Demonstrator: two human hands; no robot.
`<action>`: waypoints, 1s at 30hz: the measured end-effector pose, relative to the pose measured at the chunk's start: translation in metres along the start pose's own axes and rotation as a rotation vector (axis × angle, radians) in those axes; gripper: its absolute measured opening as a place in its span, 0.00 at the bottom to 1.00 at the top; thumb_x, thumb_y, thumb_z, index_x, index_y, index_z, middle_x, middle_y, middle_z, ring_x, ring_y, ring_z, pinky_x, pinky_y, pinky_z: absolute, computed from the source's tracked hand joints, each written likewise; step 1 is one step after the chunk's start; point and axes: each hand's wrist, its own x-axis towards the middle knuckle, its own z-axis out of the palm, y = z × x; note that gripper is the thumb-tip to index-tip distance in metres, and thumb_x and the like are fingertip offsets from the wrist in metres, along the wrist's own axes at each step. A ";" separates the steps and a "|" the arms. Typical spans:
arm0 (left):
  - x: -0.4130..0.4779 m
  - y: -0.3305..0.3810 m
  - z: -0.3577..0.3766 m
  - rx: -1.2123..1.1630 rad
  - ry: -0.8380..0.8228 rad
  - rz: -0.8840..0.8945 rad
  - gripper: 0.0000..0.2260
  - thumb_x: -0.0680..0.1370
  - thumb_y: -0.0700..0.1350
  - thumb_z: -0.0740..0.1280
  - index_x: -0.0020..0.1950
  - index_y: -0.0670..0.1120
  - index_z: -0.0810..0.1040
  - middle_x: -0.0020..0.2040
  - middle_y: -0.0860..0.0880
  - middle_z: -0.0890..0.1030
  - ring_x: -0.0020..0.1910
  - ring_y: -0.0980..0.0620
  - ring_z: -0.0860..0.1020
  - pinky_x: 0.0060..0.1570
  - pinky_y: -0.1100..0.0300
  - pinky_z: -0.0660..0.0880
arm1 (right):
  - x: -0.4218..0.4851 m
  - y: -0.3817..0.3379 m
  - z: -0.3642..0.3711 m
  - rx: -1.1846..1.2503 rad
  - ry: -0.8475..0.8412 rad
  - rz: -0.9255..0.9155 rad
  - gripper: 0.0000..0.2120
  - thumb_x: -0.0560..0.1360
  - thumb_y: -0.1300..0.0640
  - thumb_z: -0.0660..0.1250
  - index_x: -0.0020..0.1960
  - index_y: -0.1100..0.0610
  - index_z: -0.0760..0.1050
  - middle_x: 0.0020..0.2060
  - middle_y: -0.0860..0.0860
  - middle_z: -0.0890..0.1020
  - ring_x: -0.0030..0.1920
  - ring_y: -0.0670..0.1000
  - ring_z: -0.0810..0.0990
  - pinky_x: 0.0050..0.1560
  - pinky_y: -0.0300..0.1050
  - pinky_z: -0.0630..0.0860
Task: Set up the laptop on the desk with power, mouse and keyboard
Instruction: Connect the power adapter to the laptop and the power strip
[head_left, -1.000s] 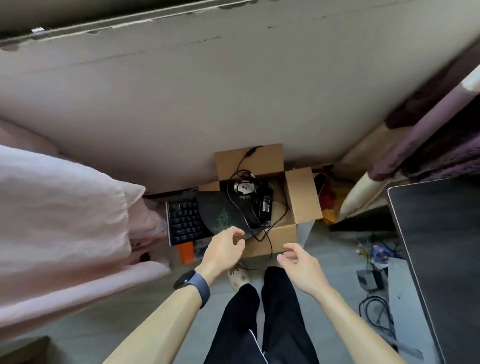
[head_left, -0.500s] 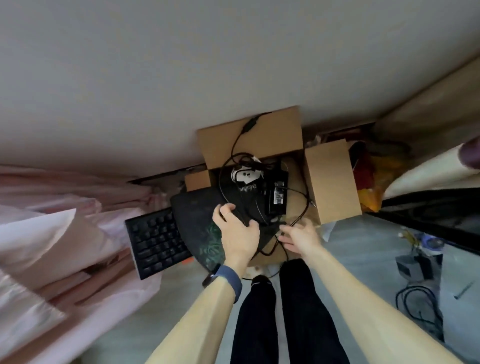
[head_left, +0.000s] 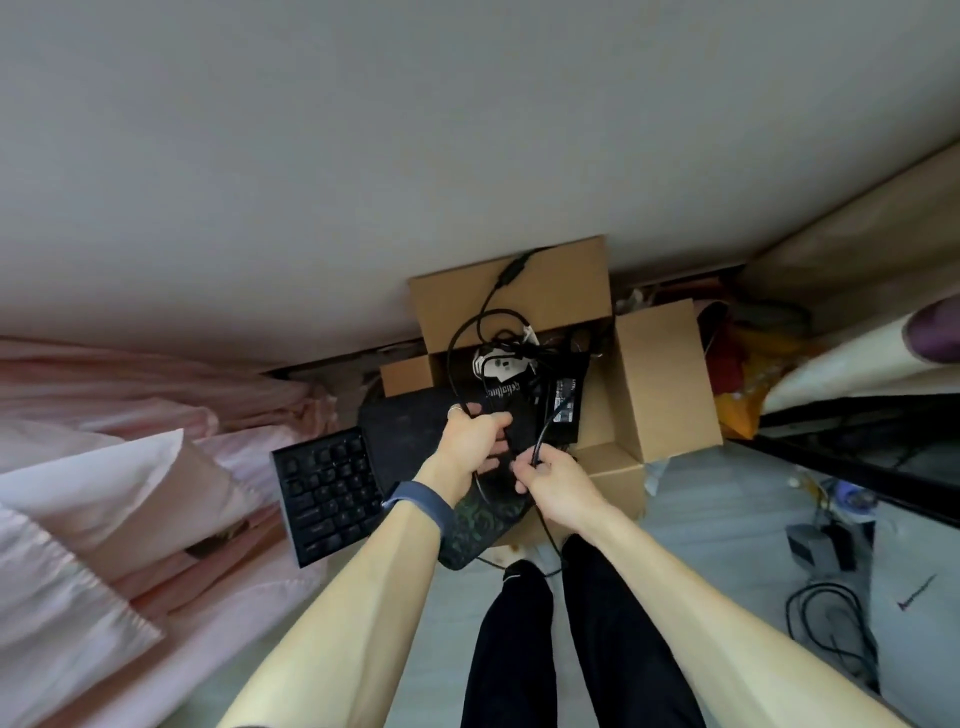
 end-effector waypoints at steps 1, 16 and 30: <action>0.001 0.005 0.002 0.002 -0.041 -0.012 0.19 0.78 0.46 0.70 0.64 0.46 0.68 0.56 0.44 0.81 0.54 0.47 0.81 0.57 0.49 0.78 | -0.004 -0.003 -0.005 -0.086 -0.015 -0.055 0.07 0.83 0.51 0.60 0.48 0.51 0.74 0.39 0.46 0.82 0.40 0.47 0.78 0.45 0.42 0.73; -0.089 0.061 0.018 0.186 -0.391 0.061 0.07 0.82 0.45 0.65 0.52 0.42 0.79 0.35 0.52 0.79 0.29 0.57 0.77 0.29 0.66 0.73 | -0.128 -0.016 -0.013 -0.511 0.209 -0.420 0.12 0.85 0.50 0.54 0.46 0.54 0.67 0.39 0.49 0.76 0.40 0.53 0.76 0.44 0.56 0.74; -0.306 0.132 -0.006 0.784 -0.590 0.594 0.13 0.82 0.43 0.63 0.49 0.35 0.82 0.29 0.54 0.73 0.29 0.54 0.67 0.32 0.61 0.64 | -0.275 0.011 -0.038 0.278 0.417 -0.179 0.07 0.80 0.47 0.66 0.52 0.49 0.80 0.48 0.48 0.86 0.40 0.47 0.85 0.46 0.45 0.78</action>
